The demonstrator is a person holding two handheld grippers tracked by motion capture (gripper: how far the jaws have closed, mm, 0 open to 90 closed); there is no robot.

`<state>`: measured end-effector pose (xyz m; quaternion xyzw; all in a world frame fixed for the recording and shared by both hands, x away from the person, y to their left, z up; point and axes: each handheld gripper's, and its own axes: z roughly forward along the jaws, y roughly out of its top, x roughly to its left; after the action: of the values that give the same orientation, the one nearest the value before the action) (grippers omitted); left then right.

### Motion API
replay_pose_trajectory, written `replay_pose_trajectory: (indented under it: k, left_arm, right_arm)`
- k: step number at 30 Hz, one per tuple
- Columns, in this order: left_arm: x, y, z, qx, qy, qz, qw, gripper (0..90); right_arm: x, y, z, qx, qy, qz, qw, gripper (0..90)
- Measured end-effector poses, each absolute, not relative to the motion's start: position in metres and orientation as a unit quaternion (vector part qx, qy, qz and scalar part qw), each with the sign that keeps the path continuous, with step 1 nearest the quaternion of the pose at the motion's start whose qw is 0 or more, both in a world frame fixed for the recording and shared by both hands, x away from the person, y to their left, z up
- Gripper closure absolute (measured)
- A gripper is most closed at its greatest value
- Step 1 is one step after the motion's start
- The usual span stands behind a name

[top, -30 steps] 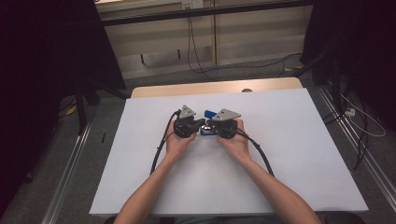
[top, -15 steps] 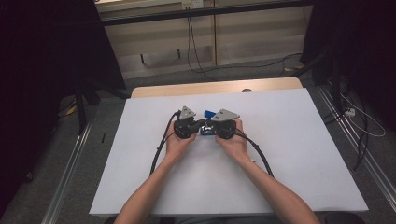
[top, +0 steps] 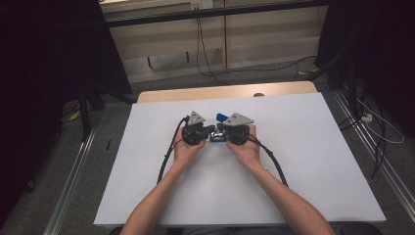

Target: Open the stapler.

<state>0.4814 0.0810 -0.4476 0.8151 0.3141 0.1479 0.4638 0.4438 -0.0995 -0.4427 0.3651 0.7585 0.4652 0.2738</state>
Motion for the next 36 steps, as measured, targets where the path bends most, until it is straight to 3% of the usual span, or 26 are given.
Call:
replay_pose_trajectory:
  k: [36]
  left_arm:
    - [0.481, 0.0822, -0.4487, 0.814, 0.31, 0.151, 0.468, 90.0]
  right_arm:
    - [0.4387, -0.1089, -0.4357, 0.375, 0.742, 0.469, 0.298, 90.0]
